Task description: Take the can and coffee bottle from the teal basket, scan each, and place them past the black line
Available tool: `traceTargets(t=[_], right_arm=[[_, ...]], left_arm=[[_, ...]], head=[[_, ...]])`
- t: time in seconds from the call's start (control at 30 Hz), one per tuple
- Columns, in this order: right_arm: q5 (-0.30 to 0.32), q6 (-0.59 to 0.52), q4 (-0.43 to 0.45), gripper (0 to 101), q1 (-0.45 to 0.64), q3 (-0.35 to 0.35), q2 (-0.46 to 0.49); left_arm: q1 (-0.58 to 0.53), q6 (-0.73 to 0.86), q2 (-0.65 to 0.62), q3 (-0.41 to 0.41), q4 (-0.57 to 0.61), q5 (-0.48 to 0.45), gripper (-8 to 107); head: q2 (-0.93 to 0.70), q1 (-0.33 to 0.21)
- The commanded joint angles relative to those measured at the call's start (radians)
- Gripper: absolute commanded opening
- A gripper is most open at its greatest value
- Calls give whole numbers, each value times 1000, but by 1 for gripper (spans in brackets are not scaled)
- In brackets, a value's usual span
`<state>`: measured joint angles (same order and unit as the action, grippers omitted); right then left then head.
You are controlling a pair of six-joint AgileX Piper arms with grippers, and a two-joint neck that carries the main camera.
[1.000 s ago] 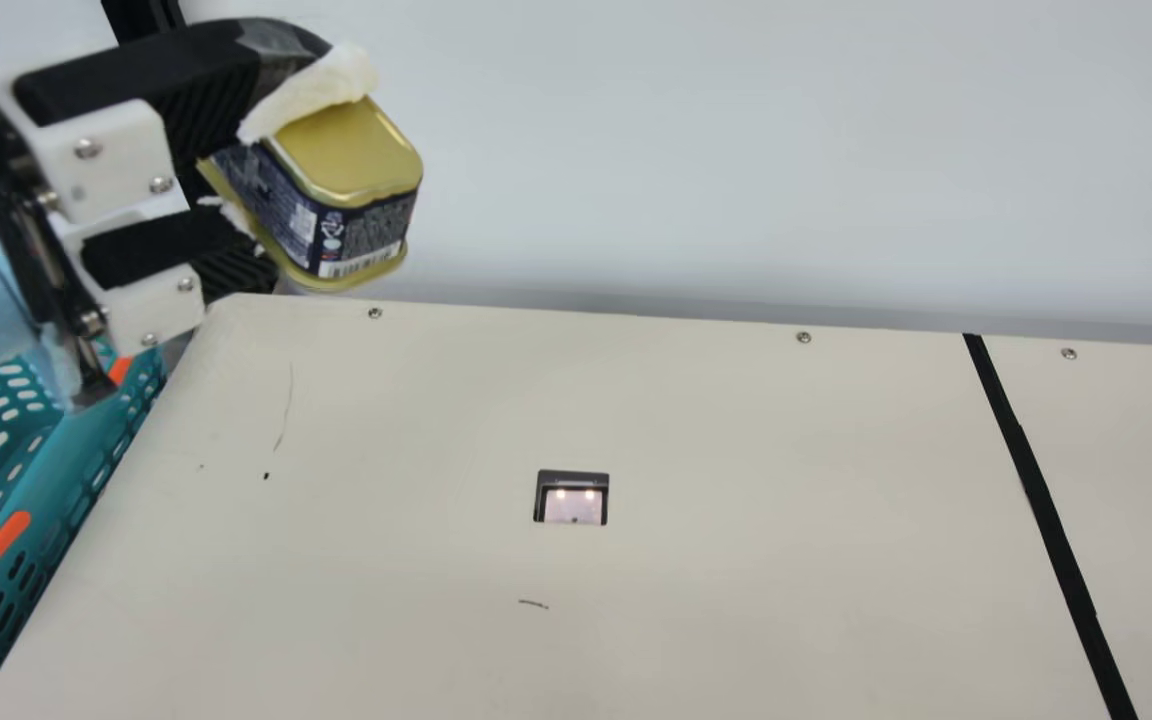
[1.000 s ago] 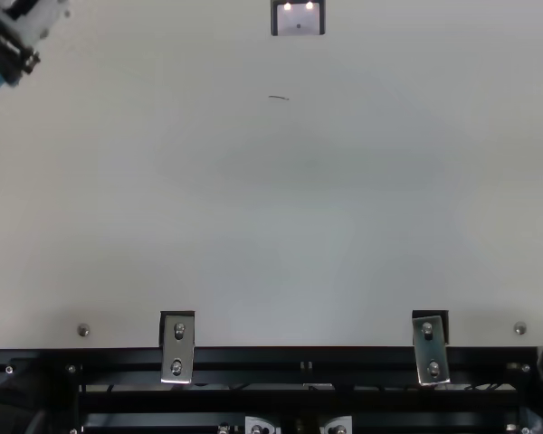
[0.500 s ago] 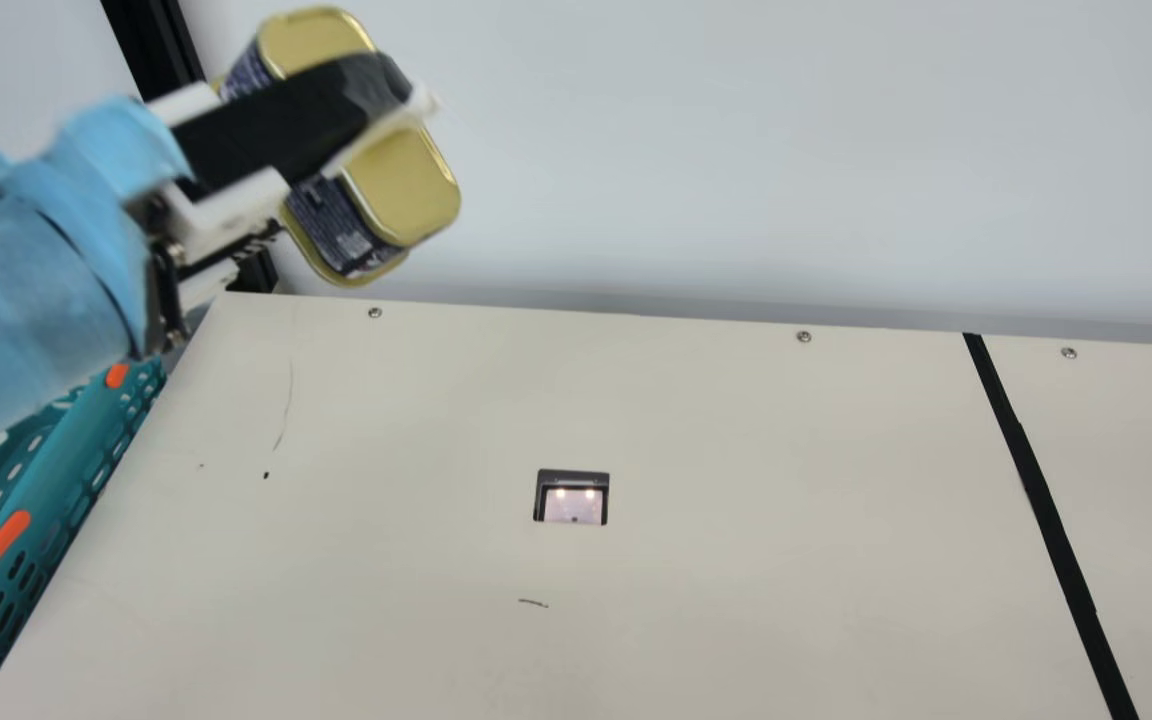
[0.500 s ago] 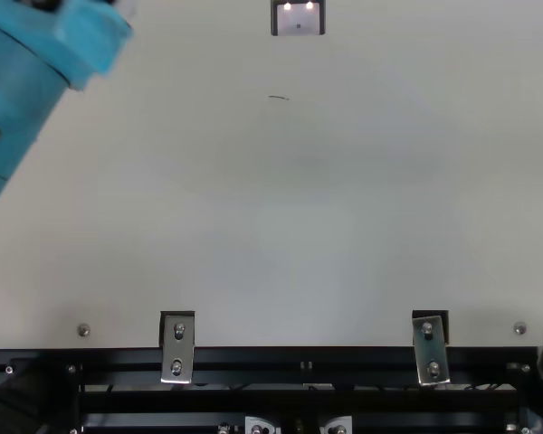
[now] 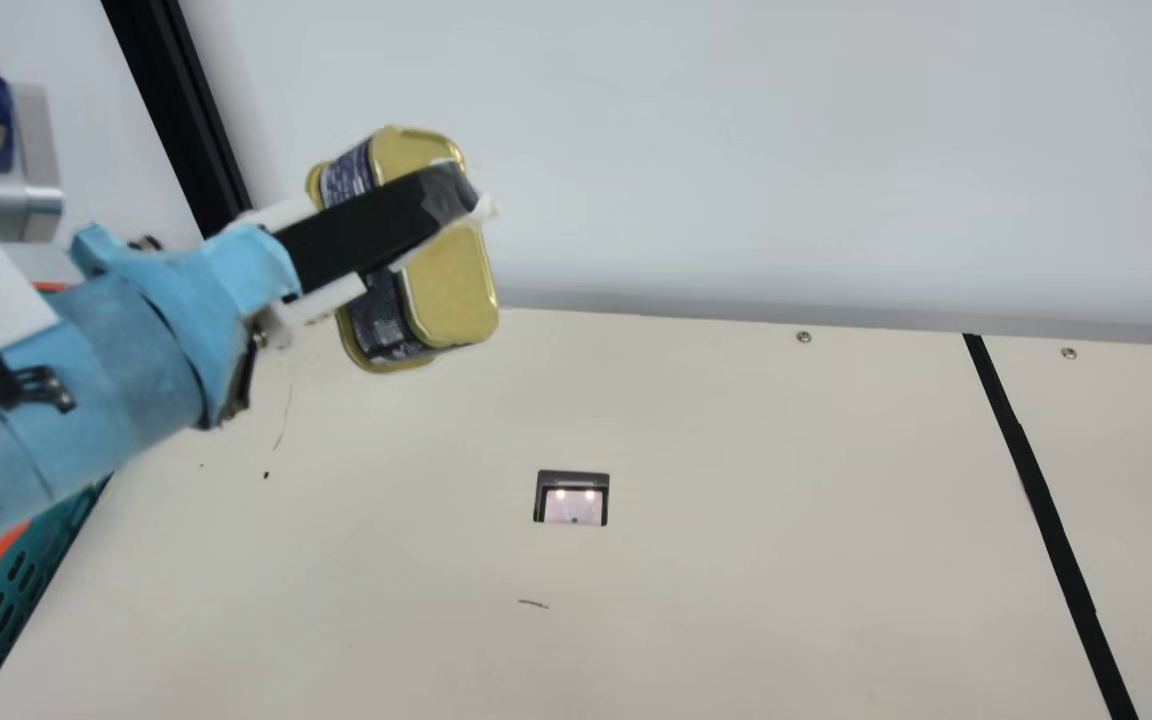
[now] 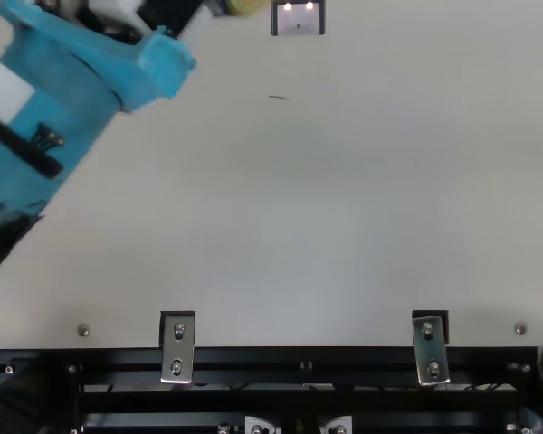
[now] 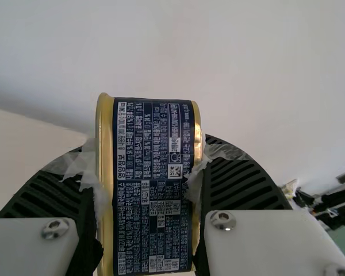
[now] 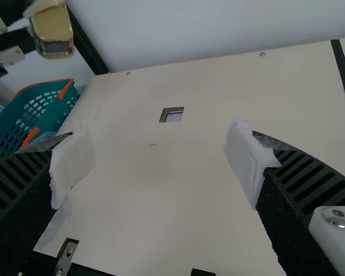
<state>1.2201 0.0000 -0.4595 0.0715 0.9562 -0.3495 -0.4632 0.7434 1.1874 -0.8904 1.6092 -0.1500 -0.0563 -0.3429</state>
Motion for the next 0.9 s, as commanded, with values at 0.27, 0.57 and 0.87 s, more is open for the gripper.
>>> traceTargets(t=[0.27,0.57,0.87], right_arm=[[0,0,0,101,0,0,0],[0,0,0,101,0,0,0],[0,0,0,101,0,0,0]], left_arm=[[27,-228,-36,65,-57,-135,10],[29,-197,-110,112,-15,-128,10],[111,-122,-255,98,136,51,10]], head=[[0,-7],[0,-7],[0,-7]])
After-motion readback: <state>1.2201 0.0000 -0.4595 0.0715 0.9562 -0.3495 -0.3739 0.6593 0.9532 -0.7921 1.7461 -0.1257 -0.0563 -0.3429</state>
